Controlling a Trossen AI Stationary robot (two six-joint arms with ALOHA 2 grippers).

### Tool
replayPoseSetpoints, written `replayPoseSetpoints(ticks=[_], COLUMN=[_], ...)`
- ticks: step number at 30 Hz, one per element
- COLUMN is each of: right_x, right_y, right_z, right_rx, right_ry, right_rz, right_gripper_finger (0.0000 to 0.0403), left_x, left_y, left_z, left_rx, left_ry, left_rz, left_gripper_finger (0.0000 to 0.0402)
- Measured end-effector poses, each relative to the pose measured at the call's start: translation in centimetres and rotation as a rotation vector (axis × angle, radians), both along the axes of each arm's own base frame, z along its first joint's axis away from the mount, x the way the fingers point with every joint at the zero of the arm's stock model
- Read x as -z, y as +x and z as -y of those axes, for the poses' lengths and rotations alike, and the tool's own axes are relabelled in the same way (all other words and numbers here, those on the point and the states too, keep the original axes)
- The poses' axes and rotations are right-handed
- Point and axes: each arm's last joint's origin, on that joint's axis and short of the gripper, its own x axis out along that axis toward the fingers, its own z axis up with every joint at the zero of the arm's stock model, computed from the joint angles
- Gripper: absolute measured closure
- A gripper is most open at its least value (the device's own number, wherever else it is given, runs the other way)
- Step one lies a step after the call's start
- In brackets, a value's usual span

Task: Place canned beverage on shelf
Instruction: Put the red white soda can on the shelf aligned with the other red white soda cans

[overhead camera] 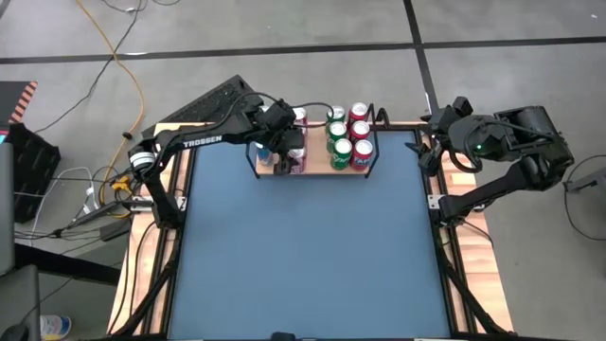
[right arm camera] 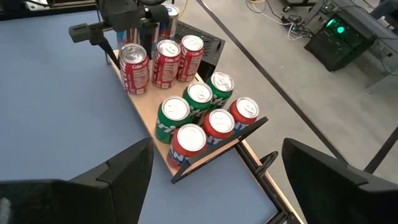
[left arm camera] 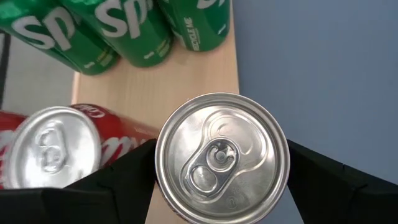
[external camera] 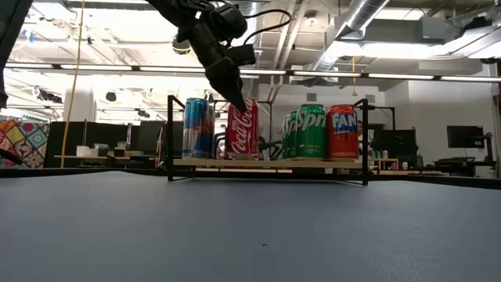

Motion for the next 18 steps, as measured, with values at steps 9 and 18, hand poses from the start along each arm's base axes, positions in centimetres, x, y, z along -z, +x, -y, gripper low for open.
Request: replayPoseSetpoints(ticks=[9, 18], right_x=[0.00, 0.00], right_y=[0.00, 0.00], right_z=[0.00, 0.00], right_rx=[-0.009, -0.010], right_ry=[-0.009, -0.010], right_rz=[-0.009, -0.009], right_gripper_finger=[0.0065, 0.0065], left_x=[-0.01, 0.64], left_y=[-0.35, 0.04], left_z=[-0.72, -0.66], left_rx=[-0.033, -0.037], left_ry=[0.003, -0.017], left_rz=[0.000, -0.011], left_gripper_finger=[0.0113, 0.0113])
